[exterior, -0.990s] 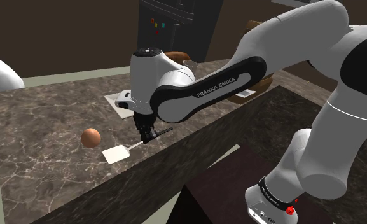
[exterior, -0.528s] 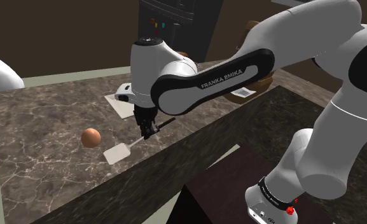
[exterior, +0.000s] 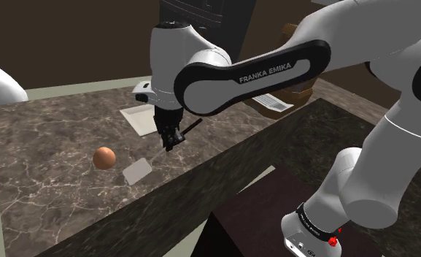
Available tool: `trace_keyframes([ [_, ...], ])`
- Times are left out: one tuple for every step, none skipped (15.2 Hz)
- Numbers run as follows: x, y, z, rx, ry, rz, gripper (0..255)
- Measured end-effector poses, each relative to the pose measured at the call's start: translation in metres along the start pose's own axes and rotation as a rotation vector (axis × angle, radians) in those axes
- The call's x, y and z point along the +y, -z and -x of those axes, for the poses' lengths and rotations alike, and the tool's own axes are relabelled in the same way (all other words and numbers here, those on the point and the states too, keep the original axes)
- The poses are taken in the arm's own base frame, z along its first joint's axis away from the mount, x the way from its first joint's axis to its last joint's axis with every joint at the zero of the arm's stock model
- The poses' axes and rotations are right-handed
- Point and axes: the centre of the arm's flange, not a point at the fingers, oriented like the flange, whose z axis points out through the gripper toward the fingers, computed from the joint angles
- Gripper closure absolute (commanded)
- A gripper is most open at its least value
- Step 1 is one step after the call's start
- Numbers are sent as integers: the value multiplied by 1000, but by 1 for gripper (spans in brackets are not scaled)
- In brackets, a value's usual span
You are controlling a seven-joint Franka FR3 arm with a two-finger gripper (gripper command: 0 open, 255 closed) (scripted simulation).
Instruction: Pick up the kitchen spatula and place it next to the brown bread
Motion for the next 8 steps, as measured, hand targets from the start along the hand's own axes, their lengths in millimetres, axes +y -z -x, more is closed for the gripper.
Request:
trace_keyframes([
  [1,5,1,0,0,0,255],
  [1,11,0,0,0,0,255],
  [0,17,1,0,0,0,255],
  [0,22,1,0,0,0,255],
  [0,27,1,0,0,0,255],
  [-1,32,1,0,0,0,255],
  [0,37,2,0,0,0,255],
  [0,43,2,0,0,0,255],
])
